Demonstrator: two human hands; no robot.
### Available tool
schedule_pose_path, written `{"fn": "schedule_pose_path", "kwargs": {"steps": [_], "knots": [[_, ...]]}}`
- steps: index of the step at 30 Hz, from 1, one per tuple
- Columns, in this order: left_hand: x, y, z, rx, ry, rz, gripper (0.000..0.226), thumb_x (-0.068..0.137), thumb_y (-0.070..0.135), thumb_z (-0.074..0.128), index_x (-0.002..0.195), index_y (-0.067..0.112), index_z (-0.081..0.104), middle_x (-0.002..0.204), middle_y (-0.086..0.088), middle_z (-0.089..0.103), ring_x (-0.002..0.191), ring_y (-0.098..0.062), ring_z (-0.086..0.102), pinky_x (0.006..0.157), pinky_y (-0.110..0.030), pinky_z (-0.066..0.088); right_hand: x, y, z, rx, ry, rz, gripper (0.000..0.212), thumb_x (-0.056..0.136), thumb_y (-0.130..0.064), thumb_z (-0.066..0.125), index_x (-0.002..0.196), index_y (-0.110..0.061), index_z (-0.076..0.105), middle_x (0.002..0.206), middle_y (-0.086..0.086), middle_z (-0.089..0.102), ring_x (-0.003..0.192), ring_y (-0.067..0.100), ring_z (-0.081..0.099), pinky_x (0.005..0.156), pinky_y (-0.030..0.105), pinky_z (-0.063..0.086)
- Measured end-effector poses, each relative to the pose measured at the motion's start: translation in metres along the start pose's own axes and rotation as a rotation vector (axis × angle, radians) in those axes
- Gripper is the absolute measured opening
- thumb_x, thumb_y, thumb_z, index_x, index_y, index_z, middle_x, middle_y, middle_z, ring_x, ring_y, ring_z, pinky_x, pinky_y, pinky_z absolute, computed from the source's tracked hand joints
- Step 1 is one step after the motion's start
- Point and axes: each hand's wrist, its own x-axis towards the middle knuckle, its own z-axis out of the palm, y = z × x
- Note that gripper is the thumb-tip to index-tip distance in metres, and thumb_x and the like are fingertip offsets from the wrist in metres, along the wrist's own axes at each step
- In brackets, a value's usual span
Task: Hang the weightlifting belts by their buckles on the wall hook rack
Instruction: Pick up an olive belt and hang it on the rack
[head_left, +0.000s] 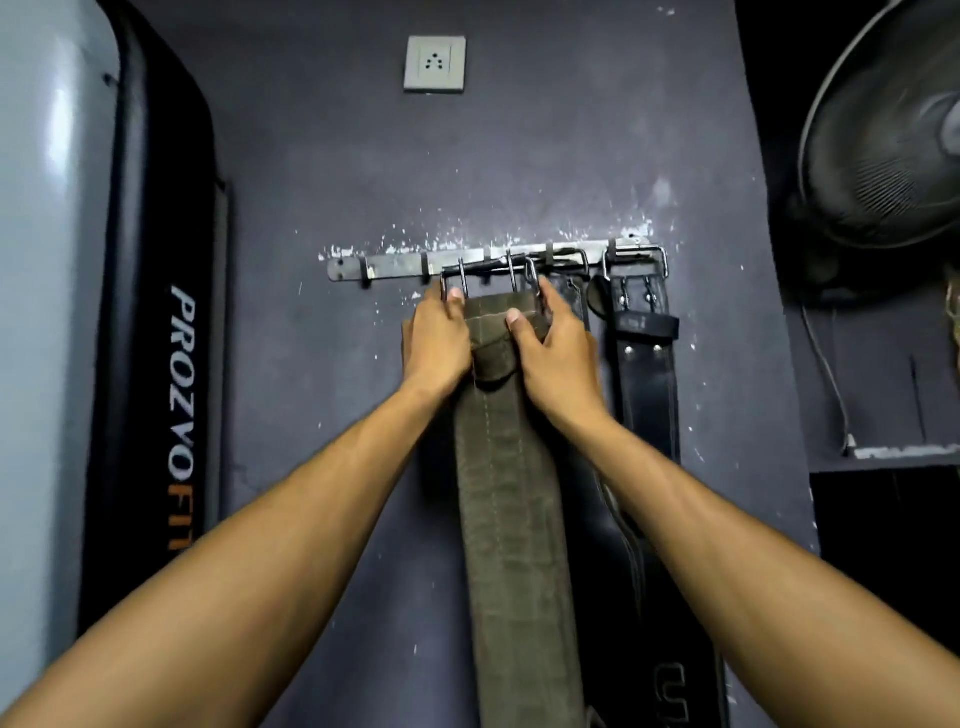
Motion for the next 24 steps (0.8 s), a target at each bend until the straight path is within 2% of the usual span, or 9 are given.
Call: {"fn": "schedule_pose_path", "kwargs": {"steps": [2,5,7,9,14,17,19,21,24], "knots": [[0.038,0.000,0.007,-0.033,-0.004,0.032,0.039,0.110,0.030,0.038,0.137,0.009,0.057,0.131,-0.018,0.069,0.125,-0.039,0.060,0.096,-0.035,0.043,0.034,0.001,0.012,-0.031,0.057,-0.041,0.056,0.099,-0.032,0.064,0.151,-0.014,0.052,0.113,0.005,0.077,0.093,0.008,0.061,0.077,0.018,0.041],[0.083,-0.003,0.021,-0.052,-0.054,0.034,0.034,0.109,0.030,0.039,0.119,0.010,0.064,0.119,-0.019,0.071,0.114,-0.039,0.063,0.086,-0.035,0.044,0.072,0.008,0.025,-0.063,0.089,-0.038,0.053,0.099,-0.031,0.064,0.147,-0.011,0.056,0.123,0.009,0.075,0.110,0.023,0.069,0.084,0.024,0.045],[0.097,-0.011,0.033,0.024,-0.096,0.008,0.039,0.108,0.031,0.038,0.136,0.012,0.058,0.132,-0.022,0.065,0.126,-0.043,0.057,0.096,-0.039,0.045,0.082,0.019,0.031,-0.104,0.080,0.007,0.055,0.100,-0.032,0.064,0.149,-0.010,0.054,0.130,0.011,0.073,0.119,0.027,0.067,0.089,0.026,0.045],[0.099,-0.020,0.043,0.093,-0.112,0.004,0.051,0.108,0.034,0.036,0.158,0.022,0.036,0.145,-0.023,0.057,0.134,-0.046,0.051,0.107,-0.041,0.042,0.082,0.032,0.034,-0.148,0.071,0.019,0.057,0.101,-0.032,0.063,0.152,-0.010,0.050,0.132,0.013,0.072,0.120,0.026,0.067,0.084,0.024,0.043],[0.082,-0.049,0.051,-0.045,-0.104,0.095,0.055,0.108,0.040,0.037,0.162,0.035,0.023,0.155,-0.008,0.053,0.139,-0.037,0.051,0.113,-0.039,0.040,0.058,0.050,0.037,-0.061,0.049,0.027,0.059,0.102,-0.036,0.063,0.155,-0.017,0.047,0.144,0.000,0.064,0.130,0.009,0.059,0.092,0.008,0.044],[0.060,-0.066,0.053,-0.231,-0.082,0.096,0.058,0.108,0.039,0.042,0.162,0.025,0.025,0.163,0.001,0.042,0.147,-0.020,0.043,0.117,-0.026,0.032,0.021,0.063,0.039,0.005,0.000,0.015,0.057,0.103,-0.032,0.061,0.156,-0.023,0.043,0.150,-0.006,0.059,0.137,0.010,0.054,0.115,0.023,0.040],[0.040,-0.072,0.056,-0.412,-0.062,0.051,0.053,0.108,0.035,0.045,0.155,0.016,0.033,0.158,-0.005,0.047,0.137,-0.014,0.047,0.102,-0.013,0.033,-0.007,0.073,0.043,-0.013,0.004,0.023,0.056,0.103,-0.032,0.061,0.155,-0.024,0.042,0.153,-0.006,0.056,0.141,0.013,0.050,0.120,0.032,0.038],[0.010,-0.084,0.062,-0.488,-0.104,-0.031,0.038,0.108,0.036,0.045,0.139,0.014,0.046,0.139,-0.010,0.060,0.125,-0.022,0.058,0.094,-0.021,0.041,-0.027,0.082,0.045,-0.024,0.028,0.052,0.040,0.104,-0.033,0.059,0.142,-0.022,0.054,0.139,-0.003,0.068,0.131,0.020,0.061,0.111,0.036,0.047],[-0.039,-0.106,0.067,-0.223,-0.071,-0.049,0.035,0.107,0.042,0.042,0.110,0.012,0.060,0.115,-0.016,0.072,0.109,-0.037,0.066,0.090,-0.041,0.052,-0.040,0.085,0.045,-0.055,0.058,0.067,0.022,0.105,-0.029,0.057,0.112,-0.010,0.065,0.106,0.008,0.078,0.104,0.034,0.072,0.089,0.048,0.055]]}}
